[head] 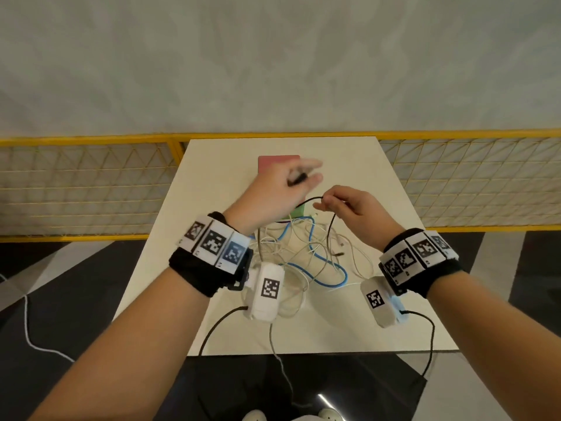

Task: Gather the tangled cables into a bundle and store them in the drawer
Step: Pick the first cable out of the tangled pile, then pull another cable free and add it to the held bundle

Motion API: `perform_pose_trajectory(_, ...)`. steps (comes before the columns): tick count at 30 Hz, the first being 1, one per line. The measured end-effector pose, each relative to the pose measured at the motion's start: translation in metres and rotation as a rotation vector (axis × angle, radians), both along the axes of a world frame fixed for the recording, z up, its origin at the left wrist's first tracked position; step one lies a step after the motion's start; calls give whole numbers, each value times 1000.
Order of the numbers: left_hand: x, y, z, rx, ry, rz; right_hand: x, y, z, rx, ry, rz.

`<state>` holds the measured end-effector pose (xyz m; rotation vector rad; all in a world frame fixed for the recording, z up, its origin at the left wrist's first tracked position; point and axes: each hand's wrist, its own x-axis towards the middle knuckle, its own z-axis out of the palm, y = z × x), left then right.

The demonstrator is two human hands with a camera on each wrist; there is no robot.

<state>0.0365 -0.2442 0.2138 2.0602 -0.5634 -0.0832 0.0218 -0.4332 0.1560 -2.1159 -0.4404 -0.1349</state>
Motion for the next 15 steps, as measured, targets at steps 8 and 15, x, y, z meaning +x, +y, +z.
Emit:
perform_pose_trajectory(8,-8,13,5,12,-111,194,-15,5,9,113,74,43)
perform_pose_trajectory(15,-9,33,16,-22,-121,224,-45,22,-10,-70,451,206)
